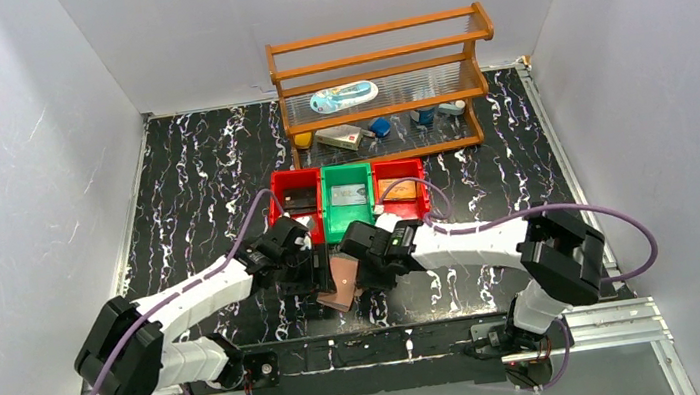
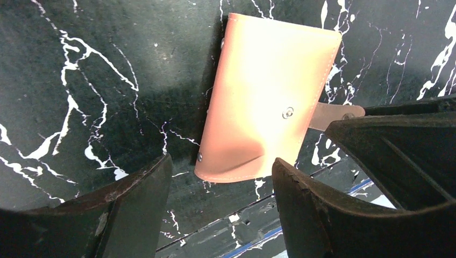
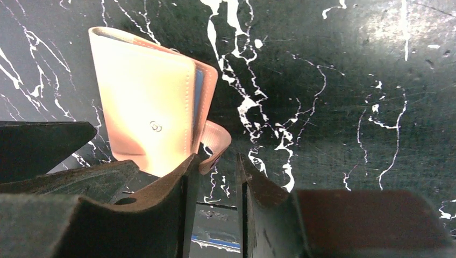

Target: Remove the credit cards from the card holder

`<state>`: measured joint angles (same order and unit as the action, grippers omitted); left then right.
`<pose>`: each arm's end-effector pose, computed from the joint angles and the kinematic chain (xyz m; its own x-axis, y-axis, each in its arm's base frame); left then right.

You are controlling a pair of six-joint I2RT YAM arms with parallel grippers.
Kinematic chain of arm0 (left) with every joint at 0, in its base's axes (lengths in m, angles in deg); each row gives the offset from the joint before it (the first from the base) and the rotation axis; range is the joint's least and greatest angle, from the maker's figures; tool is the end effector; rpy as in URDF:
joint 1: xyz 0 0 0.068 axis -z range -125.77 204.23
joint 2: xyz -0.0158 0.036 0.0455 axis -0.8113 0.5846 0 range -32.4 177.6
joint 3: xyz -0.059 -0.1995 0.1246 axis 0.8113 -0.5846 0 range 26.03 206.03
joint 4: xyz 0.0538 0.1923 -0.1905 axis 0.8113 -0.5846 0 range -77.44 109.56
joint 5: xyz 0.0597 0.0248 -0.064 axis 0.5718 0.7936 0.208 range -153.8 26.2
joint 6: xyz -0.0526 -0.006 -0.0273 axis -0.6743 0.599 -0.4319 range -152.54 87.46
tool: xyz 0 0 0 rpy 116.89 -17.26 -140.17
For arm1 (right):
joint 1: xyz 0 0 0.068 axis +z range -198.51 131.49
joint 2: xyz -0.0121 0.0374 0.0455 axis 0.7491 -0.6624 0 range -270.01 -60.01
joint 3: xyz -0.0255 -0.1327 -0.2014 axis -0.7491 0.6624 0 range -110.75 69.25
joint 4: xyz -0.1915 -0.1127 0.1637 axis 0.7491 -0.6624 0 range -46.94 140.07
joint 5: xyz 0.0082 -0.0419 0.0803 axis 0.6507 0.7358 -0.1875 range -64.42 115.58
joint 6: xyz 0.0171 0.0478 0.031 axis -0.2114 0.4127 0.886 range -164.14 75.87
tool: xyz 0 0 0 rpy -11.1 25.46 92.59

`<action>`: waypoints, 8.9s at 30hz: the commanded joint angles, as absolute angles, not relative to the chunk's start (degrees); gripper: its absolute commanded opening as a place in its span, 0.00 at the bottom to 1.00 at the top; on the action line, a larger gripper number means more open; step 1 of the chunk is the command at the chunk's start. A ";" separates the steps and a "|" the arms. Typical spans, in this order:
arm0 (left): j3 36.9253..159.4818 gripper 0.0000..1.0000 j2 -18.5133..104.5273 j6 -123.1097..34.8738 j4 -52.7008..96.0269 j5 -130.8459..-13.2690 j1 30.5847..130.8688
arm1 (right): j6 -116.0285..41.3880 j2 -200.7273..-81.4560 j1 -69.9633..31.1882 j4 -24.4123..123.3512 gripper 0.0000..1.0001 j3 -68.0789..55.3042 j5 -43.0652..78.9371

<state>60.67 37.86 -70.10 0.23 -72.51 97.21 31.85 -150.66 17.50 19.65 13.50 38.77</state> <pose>0.1822 -0.1790 0.1335 -0.9244 0.0378 -0.3795 0.2195 0.8665 -0.4484 0.1389 0.2877 0.1405 -0.9149 0.2673 -0.3023 0.1522 0.9224 0.3549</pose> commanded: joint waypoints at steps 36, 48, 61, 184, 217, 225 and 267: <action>60.72 0.73 29.73 -70.58 -1.15 -74.53 97.38 | 29.95 -138.33 10.96 32.82 0.05 24.35 33.99; 63.09 0.83 16.56 -76.91 -15.54 -49.71 97.29 | 19.00 -138.11 10.99 33.67 0.08 16.49 31.26; 64.07 0.84 15.36 -77.58 -16.79 -48.05 97.29 | 16.10 -149.84 11.31 43.09 0.10 10.24 16.79; 78.25 0.85 49.30 -56.67 2.66 -76.89 74.03 | 5.83 -145.33 -16.28 26.75 0.64 17.73 33.22; 66.88 0.95 12.30 -70.96 -17.71 -43.56 73.83 | 13.22 -169.88 24.28 -0.29 0.98 -18.66 50.68; 66.78 0.95 10.95 -71.54 -18.69 -45.64 73.84 | 17.06 -168.42 24.32 -3.10 0.76 -16.86 53.51; 62.74 0.76 36.08 -72.09 7.95 -93.42 89.30 | 31.71 -133.16 7.65 53.80 0.40 44.20 27.67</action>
<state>62.09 35.13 -70.60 6.48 -91.89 88.05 29.58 -134.25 8.26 51.52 42.35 28.30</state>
